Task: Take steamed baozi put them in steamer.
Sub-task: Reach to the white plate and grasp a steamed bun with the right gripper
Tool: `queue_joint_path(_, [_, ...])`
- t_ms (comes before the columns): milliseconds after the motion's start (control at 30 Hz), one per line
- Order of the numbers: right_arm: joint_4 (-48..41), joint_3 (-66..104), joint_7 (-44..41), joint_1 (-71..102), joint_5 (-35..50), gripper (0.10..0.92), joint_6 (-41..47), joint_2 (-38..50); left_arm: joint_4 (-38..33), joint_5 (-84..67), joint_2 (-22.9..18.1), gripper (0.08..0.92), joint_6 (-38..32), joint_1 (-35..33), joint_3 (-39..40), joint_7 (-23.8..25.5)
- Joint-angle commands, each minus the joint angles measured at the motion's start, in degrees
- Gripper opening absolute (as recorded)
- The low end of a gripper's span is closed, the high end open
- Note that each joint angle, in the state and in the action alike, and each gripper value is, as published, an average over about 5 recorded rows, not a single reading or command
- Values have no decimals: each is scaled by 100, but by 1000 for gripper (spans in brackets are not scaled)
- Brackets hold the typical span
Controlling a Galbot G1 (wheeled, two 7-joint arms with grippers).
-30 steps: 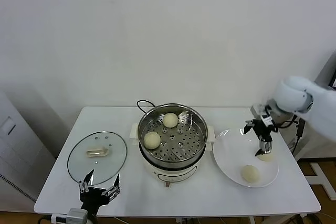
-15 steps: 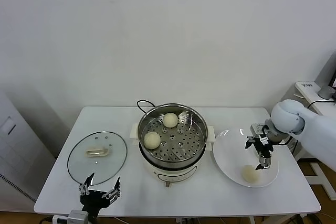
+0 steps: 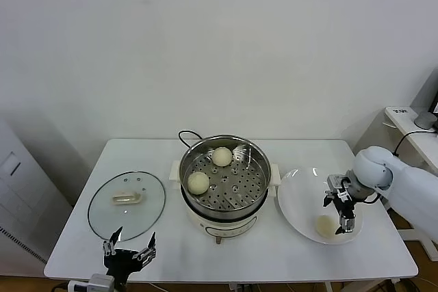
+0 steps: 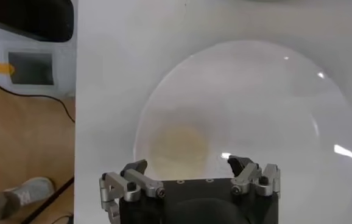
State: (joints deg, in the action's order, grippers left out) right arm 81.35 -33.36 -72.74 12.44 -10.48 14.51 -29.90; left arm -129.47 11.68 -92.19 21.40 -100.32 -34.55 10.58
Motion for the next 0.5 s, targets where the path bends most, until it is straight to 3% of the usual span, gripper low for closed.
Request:
queue_joint_path(33, [-262,266,17,337,-148,823,-53,-183,46,2,-94,823,19,4,-4,-1])
queue_joint_path(500, [-413,232,33,366,-203,823,-36,-338,105,4,-96,823,76,70,-20,35])
